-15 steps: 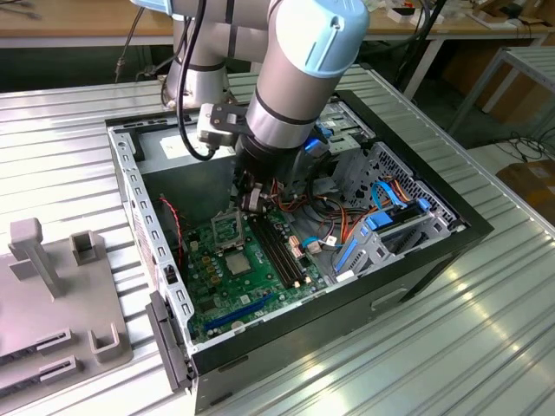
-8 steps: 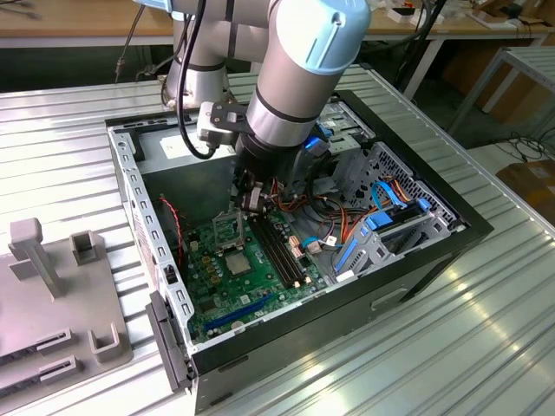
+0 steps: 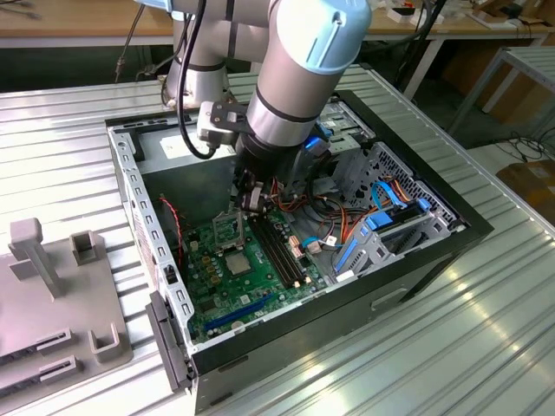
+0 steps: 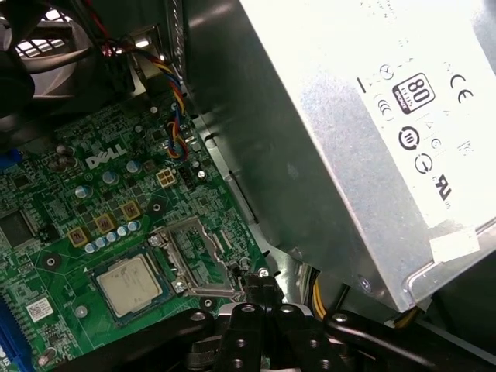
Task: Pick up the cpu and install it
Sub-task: 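Close the cpu cover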
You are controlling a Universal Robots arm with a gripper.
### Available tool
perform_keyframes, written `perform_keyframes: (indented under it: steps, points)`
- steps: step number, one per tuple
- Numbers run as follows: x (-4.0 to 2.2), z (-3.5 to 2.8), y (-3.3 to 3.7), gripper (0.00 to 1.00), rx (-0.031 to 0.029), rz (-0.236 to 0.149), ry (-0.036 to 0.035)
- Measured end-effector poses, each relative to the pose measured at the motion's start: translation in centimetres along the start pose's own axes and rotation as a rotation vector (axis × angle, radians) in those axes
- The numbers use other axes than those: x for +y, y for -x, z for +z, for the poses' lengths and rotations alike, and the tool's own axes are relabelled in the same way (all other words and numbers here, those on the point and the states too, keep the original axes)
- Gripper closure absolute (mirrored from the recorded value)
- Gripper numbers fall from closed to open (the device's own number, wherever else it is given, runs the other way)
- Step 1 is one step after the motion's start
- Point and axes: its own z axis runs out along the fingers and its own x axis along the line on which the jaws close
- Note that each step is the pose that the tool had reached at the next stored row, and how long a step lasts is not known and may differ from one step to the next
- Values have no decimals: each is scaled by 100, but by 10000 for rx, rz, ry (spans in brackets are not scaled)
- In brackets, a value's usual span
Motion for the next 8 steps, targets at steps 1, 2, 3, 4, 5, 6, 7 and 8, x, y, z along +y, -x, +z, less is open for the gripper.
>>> perform_keyframes:
  steps: [1, 2, 3, 4, 5, 6, 7, 8]
  points:
    - [1, -3, 1, 87, -1, -2, 0]
    - [1, -11, 2, 87, -1, -4, 0]
    - [2, -16, 3, 87, -3, -5, 1]
    - [2, -20, 3, 87, -2, -6, 1]
    - [2, -21, 3, 87, -2, -7, 1]
    - [2, -22, 3, 87, 0, -7, 1]
    - [1, -24, 1, 87, 3, -9, 1]
    - [1, -24, -2, 87, 3, -11, 1]
